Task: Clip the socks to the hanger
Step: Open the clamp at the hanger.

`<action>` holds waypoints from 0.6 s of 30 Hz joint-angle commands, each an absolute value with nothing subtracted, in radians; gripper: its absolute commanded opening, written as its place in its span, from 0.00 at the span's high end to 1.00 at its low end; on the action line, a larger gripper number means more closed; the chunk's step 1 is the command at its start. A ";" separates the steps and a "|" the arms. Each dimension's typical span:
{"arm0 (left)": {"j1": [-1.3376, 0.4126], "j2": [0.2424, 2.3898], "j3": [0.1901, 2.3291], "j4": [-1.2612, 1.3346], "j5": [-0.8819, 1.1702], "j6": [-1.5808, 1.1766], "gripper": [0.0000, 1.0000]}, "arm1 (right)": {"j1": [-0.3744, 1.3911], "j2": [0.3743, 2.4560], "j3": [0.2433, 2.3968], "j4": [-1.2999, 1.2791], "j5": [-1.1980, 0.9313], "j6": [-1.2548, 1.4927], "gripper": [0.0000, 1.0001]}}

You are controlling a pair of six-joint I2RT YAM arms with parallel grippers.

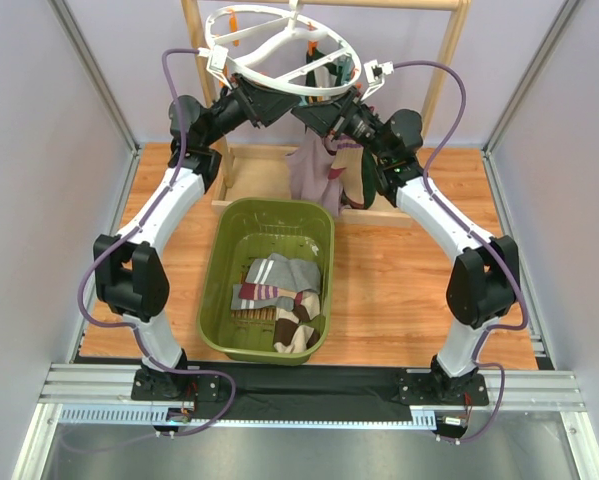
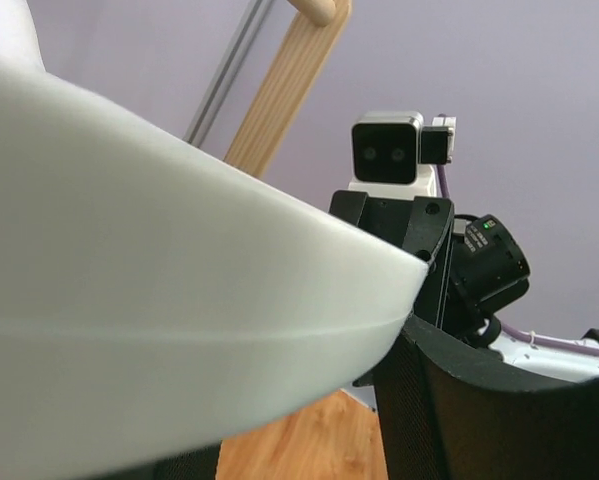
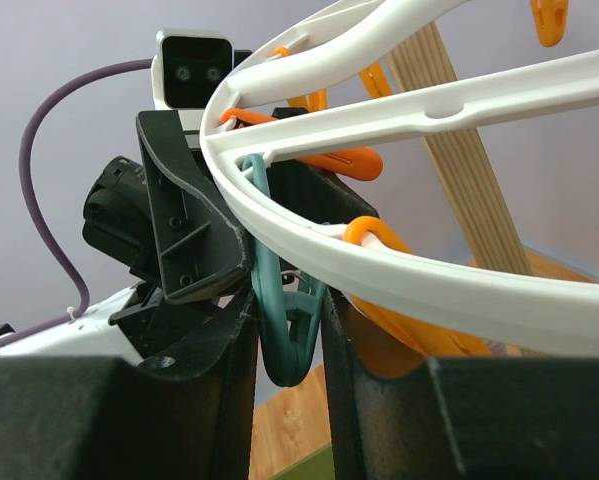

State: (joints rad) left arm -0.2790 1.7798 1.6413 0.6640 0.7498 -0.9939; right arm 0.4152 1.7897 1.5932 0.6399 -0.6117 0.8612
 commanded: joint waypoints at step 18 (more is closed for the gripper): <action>-0.278 1.793 1.697 0.600 0.742 -1.019 0.84 | 0.443 1.795 1.634 0.649 -0.627 0.830 0.81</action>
State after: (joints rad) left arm -0.2790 1.7920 1.6600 0.6392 0.7727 -1.0241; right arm 0.4267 1.8149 1.6016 0.6418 -0.6113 0.8490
